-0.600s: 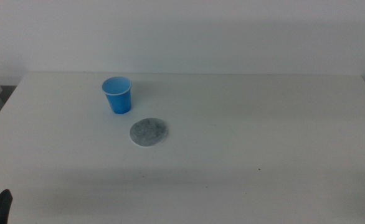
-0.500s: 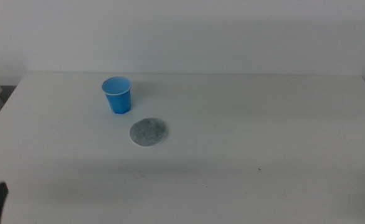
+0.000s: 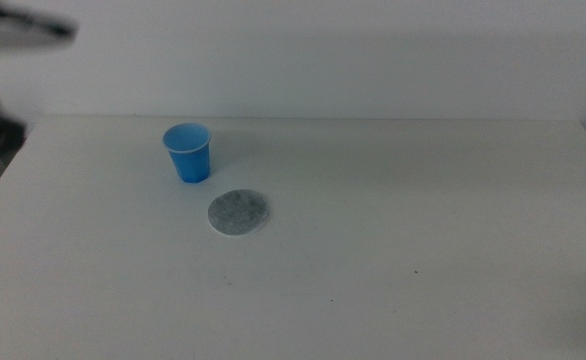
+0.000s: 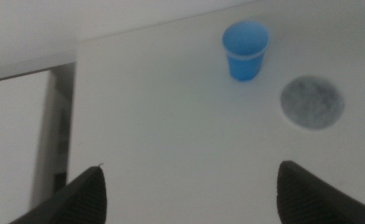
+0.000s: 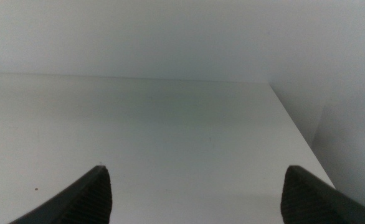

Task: Place an empty cup on a cup mat.

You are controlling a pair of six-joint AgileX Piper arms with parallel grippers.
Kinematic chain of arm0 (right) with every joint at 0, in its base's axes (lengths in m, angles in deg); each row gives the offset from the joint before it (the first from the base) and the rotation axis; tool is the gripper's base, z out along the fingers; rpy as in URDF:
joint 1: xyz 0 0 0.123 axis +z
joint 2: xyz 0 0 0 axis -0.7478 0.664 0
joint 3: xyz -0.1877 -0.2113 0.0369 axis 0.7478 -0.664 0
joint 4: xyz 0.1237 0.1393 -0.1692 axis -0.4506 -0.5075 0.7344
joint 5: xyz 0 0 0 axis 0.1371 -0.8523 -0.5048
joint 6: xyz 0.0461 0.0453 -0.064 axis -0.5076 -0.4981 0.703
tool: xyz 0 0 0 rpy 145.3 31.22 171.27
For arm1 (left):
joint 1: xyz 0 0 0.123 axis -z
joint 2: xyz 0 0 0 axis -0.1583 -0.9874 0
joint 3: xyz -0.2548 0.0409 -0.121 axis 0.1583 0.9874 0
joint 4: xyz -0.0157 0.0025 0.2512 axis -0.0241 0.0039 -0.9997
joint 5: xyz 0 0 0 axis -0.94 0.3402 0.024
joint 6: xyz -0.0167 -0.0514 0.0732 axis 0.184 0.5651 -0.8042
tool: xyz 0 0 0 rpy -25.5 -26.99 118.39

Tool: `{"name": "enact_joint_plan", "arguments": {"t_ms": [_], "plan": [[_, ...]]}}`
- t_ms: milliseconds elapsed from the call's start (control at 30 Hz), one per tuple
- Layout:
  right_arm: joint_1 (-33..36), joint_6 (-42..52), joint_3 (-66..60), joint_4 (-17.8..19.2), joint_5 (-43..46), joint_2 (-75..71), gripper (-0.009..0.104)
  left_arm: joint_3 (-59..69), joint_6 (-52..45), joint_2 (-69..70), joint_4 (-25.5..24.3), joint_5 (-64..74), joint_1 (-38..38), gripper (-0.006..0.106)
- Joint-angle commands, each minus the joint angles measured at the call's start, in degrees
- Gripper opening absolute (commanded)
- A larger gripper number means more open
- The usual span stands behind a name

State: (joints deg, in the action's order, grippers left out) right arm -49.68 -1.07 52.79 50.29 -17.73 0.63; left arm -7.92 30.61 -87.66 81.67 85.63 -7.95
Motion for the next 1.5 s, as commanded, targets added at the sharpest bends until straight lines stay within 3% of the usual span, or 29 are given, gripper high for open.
{"name": "enact_joint_plan", "arguments": {"t_ms": [0,200,433,767,1100,1200,1267,1333,1467], "plan": [[0.1,0.23,-0.19,0.39,0.3,-0.28,0.093,-6.83,-0.19,-7.74,2.33,2.93,-0.03,0.094],[0.1,0.23,-0.19,0.39,0.3,-0.28,0.093,-22.4,1.12,-27.69,5.78,9.84,0.69,0.094],[0.1,0.23,-0.19,0.39,0.3,-0.28,0.093,-35.63,10.01,-47.06,1.38,10.9,4.62,0.094],[0.1,0.23,-0.19,0.39,0.3,-0.28,0.093,-58.72,10.84,-68.91,2.06,17.0,4.72,0.094],[0.1,0.23,-0.19,0.39,0.3,-0.28,0.093,-65.65,11.9,-79.48,2.06,17.0,4.72,0.091],[0.1,0.23,-0.19,0.39,0.3,-0.28,0.093,-65.65,11.9,-80.81,2.49,15.95,4.72,0.083],[0.1,0.23,-0.19,0.39,0.3,-0.28,0.093,-65.54,11.9,-80.96,3.6,15.46,4.72,0.072],[0.1,0.23,-0.19,0.39,0.3,-0.28,0.093,-65.54,11.9,-80.96,5.53,15.33,4.72,0.055],[0.1,0.23,-0.19,0.39,0.3,-0.28,0.093,-65.54,13.96,-80.96,6.14,15.1,4.61,0.008]]}}
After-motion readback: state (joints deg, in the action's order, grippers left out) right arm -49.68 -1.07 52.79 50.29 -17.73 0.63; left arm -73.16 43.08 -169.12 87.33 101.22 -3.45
